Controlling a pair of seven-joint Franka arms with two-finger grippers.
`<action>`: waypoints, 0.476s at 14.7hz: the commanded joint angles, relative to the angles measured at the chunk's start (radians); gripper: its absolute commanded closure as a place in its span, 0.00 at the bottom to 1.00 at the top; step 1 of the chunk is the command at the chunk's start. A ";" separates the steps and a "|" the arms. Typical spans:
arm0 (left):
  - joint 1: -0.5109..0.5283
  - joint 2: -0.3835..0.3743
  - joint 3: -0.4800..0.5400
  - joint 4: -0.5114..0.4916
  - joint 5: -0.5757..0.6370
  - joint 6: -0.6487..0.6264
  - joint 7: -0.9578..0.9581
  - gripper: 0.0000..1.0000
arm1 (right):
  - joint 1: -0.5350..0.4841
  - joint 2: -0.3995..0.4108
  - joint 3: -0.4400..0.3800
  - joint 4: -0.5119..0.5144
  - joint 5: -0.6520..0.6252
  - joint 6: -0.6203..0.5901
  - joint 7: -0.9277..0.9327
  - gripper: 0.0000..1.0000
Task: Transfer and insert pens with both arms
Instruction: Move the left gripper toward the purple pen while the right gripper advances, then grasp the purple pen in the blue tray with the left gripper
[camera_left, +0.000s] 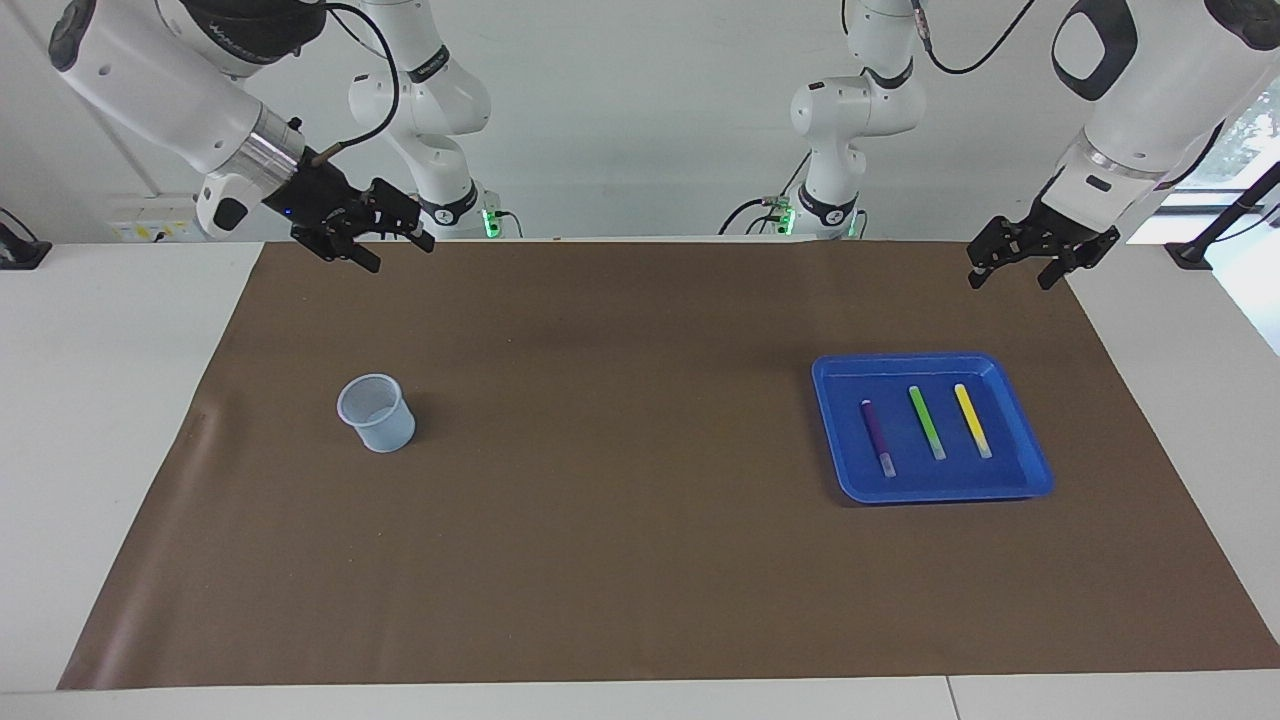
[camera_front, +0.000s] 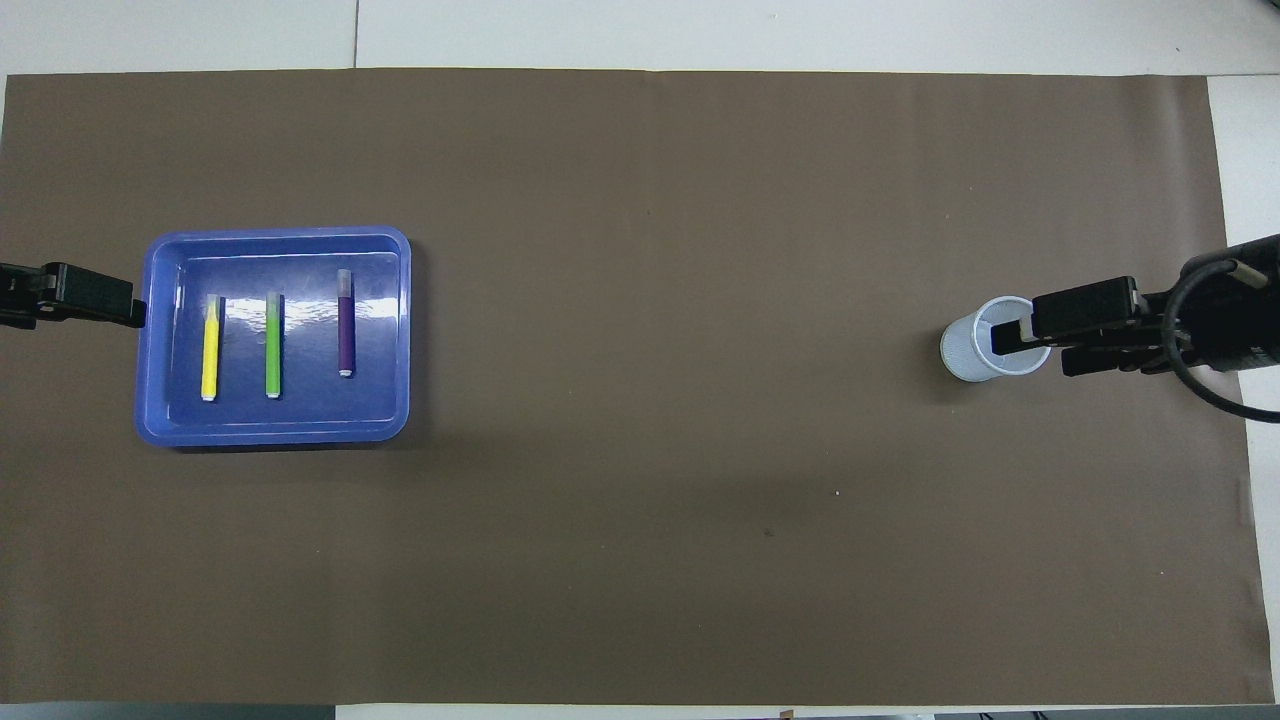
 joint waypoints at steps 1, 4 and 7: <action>-0.037 -0.027 -0.001 -0.114 0.001 0.123 0.003 0.00 | -0.004 -0.076 0.007 -0.133 0.115 0.086 0.030 0.00; -0.097 -0.009 -0.001 -0.232 0.001 0.302 -0.019 0.00 | 0.004 -0.108 0.014 -0.198 0.212 0.137 0.088 0.00; -0.123 0.074 -0.001 -0.273 0.001 0.431 -0.061 0.00 | 0.017 -0.108 0.014 -0.199 0.212 0.146 0.090 0.00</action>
